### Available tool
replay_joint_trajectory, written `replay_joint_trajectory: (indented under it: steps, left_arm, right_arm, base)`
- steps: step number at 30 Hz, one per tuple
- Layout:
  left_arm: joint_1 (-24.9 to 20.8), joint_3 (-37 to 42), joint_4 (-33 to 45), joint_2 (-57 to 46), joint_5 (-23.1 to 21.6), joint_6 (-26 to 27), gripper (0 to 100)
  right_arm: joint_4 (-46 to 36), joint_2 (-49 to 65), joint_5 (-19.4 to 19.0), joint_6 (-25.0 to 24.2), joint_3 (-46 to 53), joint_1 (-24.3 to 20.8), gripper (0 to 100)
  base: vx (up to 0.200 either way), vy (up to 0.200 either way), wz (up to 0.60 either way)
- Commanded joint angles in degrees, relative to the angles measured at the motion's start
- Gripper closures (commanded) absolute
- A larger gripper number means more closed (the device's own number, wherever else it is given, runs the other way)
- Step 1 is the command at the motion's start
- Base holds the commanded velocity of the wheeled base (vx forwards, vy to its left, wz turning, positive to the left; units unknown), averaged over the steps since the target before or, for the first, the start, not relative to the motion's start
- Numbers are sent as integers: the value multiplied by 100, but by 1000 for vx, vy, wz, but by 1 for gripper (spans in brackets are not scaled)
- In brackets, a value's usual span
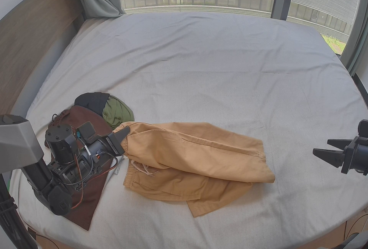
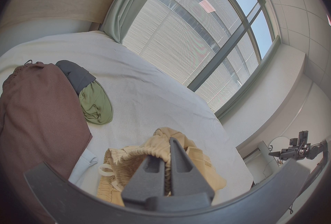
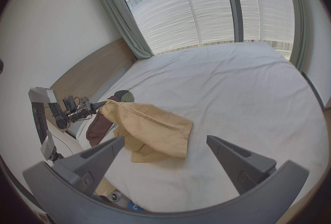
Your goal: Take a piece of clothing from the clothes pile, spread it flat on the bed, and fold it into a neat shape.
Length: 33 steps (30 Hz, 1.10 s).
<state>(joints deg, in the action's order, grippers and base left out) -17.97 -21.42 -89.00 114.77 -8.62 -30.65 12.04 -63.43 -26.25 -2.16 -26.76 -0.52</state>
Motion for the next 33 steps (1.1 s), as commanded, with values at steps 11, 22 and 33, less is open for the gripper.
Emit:
replay_joint_trajectory:
  steps: [11, 22, 33]
  left_arm:
    - [118, -91, -3, 63, -8, -3, 100]
    - [215, -91, 6, 115, -158, 94, 100]
    - [487, -55, -3, 528, -325, 639, 100]
  right_arm:
    - [1186, -1295, -1366, -1015, 224, -352, 0]
    - [1757, -1857, -1295, -1384, 180, -343, 0]
    - [2601, -2842, -1137, -1428, 303, -431, 0]
  base:
    - [0, 0, 0]
    - [0, 0, 0]
    - [0, 0, 0]
